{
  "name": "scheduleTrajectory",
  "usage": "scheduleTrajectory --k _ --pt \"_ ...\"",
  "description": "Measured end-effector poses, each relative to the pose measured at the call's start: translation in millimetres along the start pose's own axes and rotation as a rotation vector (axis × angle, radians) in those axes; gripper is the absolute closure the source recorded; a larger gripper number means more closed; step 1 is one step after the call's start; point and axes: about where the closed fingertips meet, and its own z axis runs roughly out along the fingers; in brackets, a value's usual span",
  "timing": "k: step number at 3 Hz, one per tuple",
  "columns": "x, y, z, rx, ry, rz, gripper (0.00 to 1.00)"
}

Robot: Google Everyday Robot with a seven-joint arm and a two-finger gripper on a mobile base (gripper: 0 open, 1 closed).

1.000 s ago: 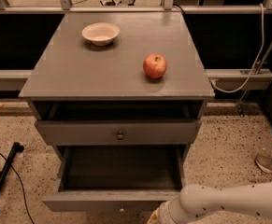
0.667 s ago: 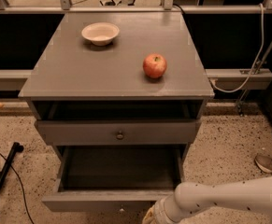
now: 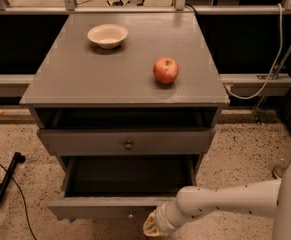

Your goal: Close middle drawer

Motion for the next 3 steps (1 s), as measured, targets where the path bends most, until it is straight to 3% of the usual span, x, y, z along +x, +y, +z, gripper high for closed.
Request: scheduleTrajectory --k 2,3 --pt "-2 -35 -1 0.039 -0.012 -0.042 1.00" --pt "7 -20 7 -0.010 -0.003 -0.015 1.00"
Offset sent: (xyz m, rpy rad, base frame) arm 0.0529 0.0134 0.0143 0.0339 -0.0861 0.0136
